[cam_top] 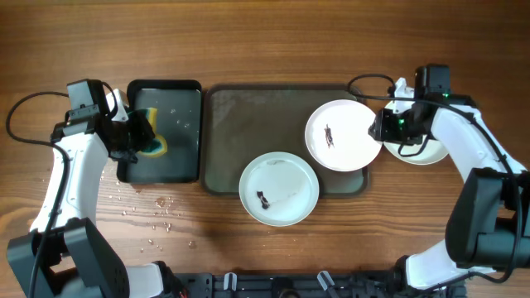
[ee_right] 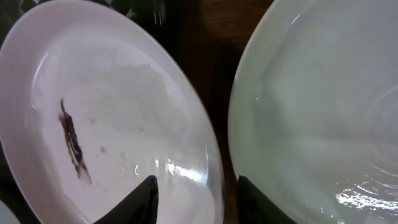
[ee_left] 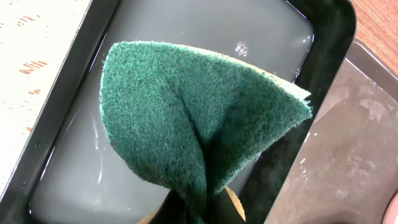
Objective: Clean dirty plates on tray and stack at the side
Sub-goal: 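Release the plate and move the right gripper to the next plate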
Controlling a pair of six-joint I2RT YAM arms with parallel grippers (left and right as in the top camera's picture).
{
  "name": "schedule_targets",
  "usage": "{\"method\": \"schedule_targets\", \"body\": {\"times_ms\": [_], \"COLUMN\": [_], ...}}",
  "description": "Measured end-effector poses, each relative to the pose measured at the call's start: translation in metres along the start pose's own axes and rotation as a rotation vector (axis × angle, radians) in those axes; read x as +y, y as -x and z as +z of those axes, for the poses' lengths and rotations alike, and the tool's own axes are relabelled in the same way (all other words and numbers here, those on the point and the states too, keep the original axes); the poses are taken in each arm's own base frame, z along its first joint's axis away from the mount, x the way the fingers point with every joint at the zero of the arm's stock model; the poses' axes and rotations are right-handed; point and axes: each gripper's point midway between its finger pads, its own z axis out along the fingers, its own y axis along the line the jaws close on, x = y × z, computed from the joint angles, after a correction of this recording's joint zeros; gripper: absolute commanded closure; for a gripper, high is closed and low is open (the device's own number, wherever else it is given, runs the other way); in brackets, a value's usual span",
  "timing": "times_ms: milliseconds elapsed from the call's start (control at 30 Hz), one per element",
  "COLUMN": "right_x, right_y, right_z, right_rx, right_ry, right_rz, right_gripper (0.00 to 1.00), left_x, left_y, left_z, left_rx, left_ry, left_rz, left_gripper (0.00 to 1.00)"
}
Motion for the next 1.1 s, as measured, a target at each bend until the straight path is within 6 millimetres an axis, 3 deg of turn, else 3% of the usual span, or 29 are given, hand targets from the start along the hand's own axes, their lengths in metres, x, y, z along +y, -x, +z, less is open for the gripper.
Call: {"method": "schedule_targets", "body": {"times_ms": [100,267,433,600,900,1100], "right_x": [-0.003,-0.004,0.012,0.048,0.130,0.143], "right_y": [-0.006,-0.007,0.013,0.041,0.043,0.044], "right_z": [0.007,0.011,0.010,0.007,0.023,0.036], "right_rx": [0.002,-0.007,-0.085,-0.183,-0.262,-0.333], "right_ry": [-0.004,-0.005,0.090,0.212,0.165,0.036], "right_rz": [0.009,0.039,0.114,0.136,-0.012,-0.073], "right_gripper": [0.95,0.96,0.96,0.96,0.96,0.96], "left_x": [0.000,0.000,0.000,0.000,0.000,0.000], "left_y": [0.000,0.000,0.000,0.000,0.000,0.000], "left_z": [0.000,0.000,0.000,0.000,0.000,0.000], "left_rx": [0.000,0.000,0.000,0.000,0.000,0.000], "left_ry": [0.000,0.000,0.000,0.000,0.000,0.000], "left_rz": [0.000,0.000,0.000,0.000,0.000,0.000], "left_gripper": [0.96,0.96,0.96,0.96,0.96,0.96]}}
